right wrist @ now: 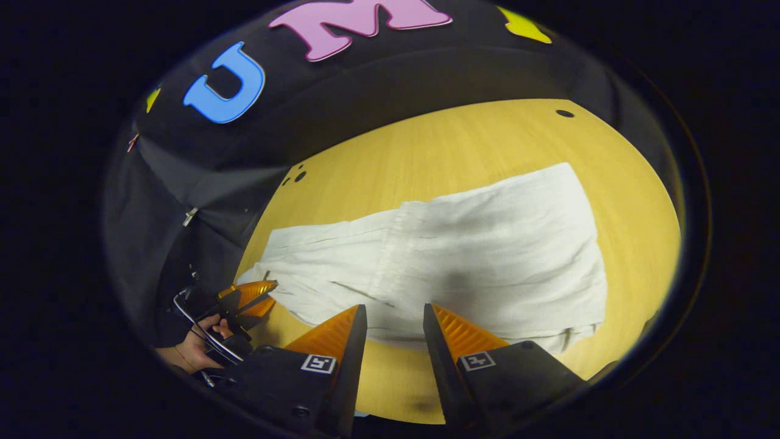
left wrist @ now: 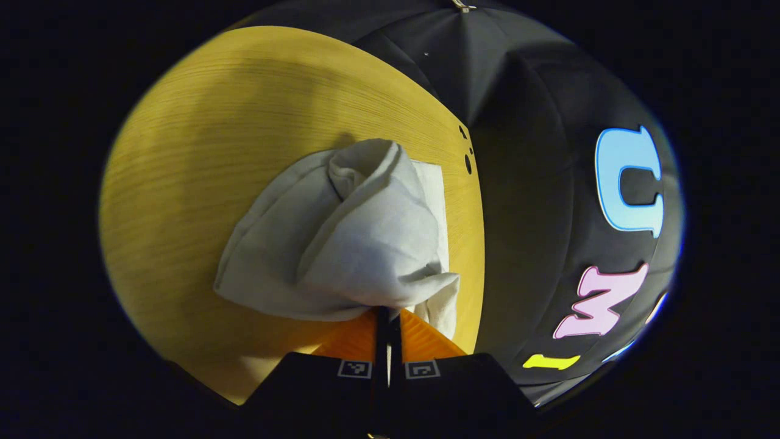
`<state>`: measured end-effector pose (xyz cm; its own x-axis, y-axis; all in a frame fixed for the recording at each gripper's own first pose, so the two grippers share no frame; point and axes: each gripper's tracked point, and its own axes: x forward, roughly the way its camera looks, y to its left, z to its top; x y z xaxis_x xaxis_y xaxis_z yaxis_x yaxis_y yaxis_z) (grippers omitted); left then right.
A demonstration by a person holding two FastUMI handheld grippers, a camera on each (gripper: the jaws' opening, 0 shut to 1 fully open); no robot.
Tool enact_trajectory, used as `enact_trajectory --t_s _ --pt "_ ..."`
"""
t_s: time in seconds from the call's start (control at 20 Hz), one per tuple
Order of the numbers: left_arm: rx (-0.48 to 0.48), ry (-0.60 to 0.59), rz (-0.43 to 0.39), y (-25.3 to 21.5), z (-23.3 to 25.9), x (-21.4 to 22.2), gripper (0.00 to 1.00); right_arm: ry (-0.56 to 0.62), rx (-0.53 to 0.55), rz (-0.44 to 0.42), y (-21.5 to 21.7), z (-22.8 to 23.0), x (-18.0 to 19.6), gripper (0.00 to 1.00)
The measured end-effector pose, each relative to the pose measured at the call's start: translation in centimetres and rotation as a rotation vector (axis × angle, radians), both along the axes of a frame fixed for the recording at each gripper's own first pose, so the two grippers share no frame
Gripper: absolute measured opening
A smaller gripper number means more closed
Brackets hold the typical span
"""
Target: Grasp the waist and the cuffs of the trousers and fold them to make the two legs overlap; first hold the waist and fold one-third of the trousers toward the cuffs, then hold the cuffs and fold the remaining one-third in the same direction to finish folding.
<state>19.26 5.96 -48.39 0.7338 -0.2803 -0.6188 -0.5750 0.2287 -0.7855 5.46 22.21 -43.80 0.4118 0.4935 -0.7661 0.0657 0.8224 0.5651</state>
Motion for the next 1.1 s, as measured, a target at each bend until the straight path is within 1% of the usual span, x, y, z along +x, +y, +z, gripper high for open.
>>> enact_trajectory --t_s 0.1,0.2,0.25,0.3,0.4,0.45,0.55,0.6,0.65,0.7,0.75,0.8,0.85,0.9,0.95,1.0,1.05,1.1 --pt "-0.079 -0.046 0.057 0.0 1.2 0.4 0.06 0.015 -0.008 -0.082 -3.5 -0.4 -0.1 0.58" --pt "-0.168 -0.094 0.121 0.1 3.0 1.1 0.05 0.017 -0.015 -0.143 -6.7 -0.7 -0.6 0.58" --pt "-0.174 -0.106 0.128 0.1 3.5 1.1 0.05 0.017 -0.028 -0.160 -8.3 -1.0 -1.0 0.58" --pt "-0.166 -0.114 0.119 -0.4 3.7 0.9 0.06 0.020 -0.042 -0.178 -9.6 -1.3 -1.5 0.58" --pt "-0.130 -0.126 0.095 -0.4 4.4 0.9 0.05 0.035 -0.052 -0.222 -11.6 -2.0 -2.1 0.58" --pt "-0.113 -0.110 0.090 -0.2 4.2 0.9 0.05 0.049 -0.050 -0.245 -12.4 -2.4 -2.4 0.58" --pt "-0.099 -0.025 0.117 0.5 2.2 1.0 0.06 0.073 -0.037 -0.286 -13.1 -3.0 -2.6 0.58" --pt "-0.110 0.003 0.137 0.9 1.5 1.0 0.05 0.077 -0.034 -0.293 -13.1 -3.1 -2.7 0.58" --pt "-0.120 0.023 0.155 1.3 0.9 1.0 0.06 0.077 -0.037 -0.287 -13.1 -3.2 -2.8 0.58" --pt "-0.140 0.009 0.165 1.1 1.1 0.9 0.03 0.076 -0.044 -0.276 -13.1 -3.3 -3.0 0.58" --pt "-0.153 -0.021 0.170 1.1 1.7 1.0 0.18 0.074 -0.051 -0.263 -13.1 -3.4 -3.1 0.59" --pt "-0.155 -0.047 0.175 1.0 2.1 1.4 0.22 0.072 -0.054 -0.252 -12.9 -3.5 -3.1 0.59" --pt "-0.154 -0.069 0.180 1.0 2.6 1.7 0.43 0.073 -0.054 -0.242 -12.8 -3.6 -3.2 0.59" --pt "-0.147 -0.076 0.177 0.9 2.7 2.2 0.38 0.075 -0.053 -0.234 -12.8 -3.7 -3.3 0.59" --pt "-0.130 -0.058 0.169 1.0 2.2 2.5 0.58 0.078 -0.050 -0.230 -12.6 -3.7 -3.3 0.58" --pt "-0.126 -0.041 0.158 0.7 1.8 2.8 0.60 0.079 -0.046 -0.227 -12.5 -3.7 -3.4 0.59" --pt "-0.134 -0.037 0.148 0.6 1.7 3.2 0.51 0.081 -0.044 -0.222 -12.4 -3.7 -3.4 0.58" --pt "-0.138 -0.039 0.139 0.3 1.7 3.8 0.46 0.080 -0.043 -0.215 -12.3 -3.7 -3.6 0.59"
